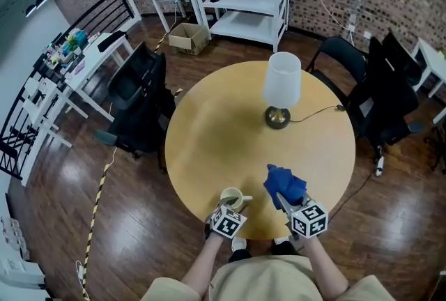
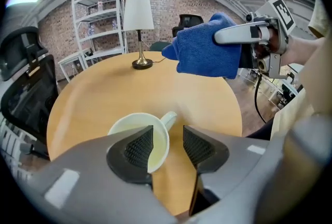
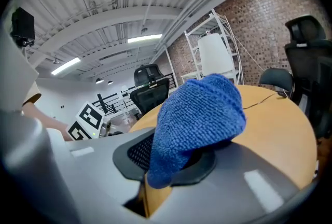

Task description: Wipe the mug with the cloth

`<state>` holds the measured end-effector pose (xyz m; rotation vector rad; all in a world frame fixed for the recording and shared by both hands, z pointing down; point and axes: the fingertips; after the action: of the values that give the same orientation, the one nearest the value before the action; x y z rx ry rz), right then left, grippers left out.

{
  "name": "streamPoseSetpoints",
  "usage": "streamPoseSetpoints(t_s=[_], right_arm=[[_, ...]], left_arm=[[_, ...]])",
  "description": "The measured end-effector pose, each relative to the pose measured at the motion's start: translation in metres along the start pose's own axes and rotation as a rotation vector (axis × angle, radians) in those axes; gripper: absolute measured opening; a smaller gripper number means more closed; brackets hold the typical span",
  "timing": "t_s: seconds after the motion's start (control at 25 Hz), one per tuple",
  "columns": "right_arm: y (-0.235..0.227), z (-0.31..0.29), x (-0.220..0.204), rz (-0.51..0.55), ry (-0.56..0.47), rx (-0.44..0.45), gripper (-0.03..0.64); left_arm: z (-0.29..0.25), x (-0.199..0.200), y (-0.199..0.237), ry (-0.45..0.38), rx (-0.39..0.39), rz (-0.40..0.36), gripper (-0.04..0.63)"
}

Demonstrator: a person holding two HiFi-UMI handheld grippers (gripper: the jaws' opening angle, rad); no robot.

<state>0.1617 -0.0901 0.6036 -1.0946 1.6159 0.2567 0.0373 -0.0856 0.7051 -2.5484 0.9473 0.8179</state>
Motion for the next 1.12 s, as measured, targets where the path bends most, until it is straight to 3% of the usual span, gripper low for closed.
streamPoseSetpoints(t_s=[0.2, 0.36, 0.44, 0.56, 0.72, 0.88, 1.12], right_arm=[[0.002, 0.006, 0.049, 0.066, -0.090, -0.004, 0.060], [0.004, 0.012, 0.093, 0.090, -0.179, -0.011, 0.060], [0.007, 0.016, 0.116, 0.118, -0.222, -0.022, 0.060], [0.015, 0.023, 0.150, 0.184, -0.274, -0.042, 0.061], [0.027, 0.036, 0.191, 0.322, -0.329, -0.103, 0.061], [0.035, 0.043, 0.212, 0.385, -0.342, -0.136, 0.061], [0.029, 0.049, 0.234, 0.353, -0.367, -0.153, 0.061]], left_arm=[[0.034, 0.044, 0.021, -0.176, 0.052, 0.136, 0.198], [0.081, 0.096, 0.051, -0.400, 0.054, 0.363, 0.238], [0.108, 0.125, 0.067, -0.521, 0.075, 0.431, 0.249], [0.147, 0.163, 0.085, -0.671, 0.148, 0.412, 0.249], [0.194, 0.203, 0.100, -0.799, 0.307, 0.278, 0.247], [0.222, 0.220, 0.110, -0.847, 0.430, 0.214, 0.247], [0.232, 0.235, 0.120, -0.877, 0.465, 0.227, 0.239]])
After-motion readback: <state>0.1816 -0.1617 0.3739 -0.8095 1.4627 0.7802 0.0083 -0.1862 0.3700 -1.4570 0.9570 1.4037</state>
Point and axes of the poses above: the fingertips, and each gripper's own axes: z backward along the fingers, y to its left, x out of its top, and after that the axes turned 8 degrees about x, right-handed
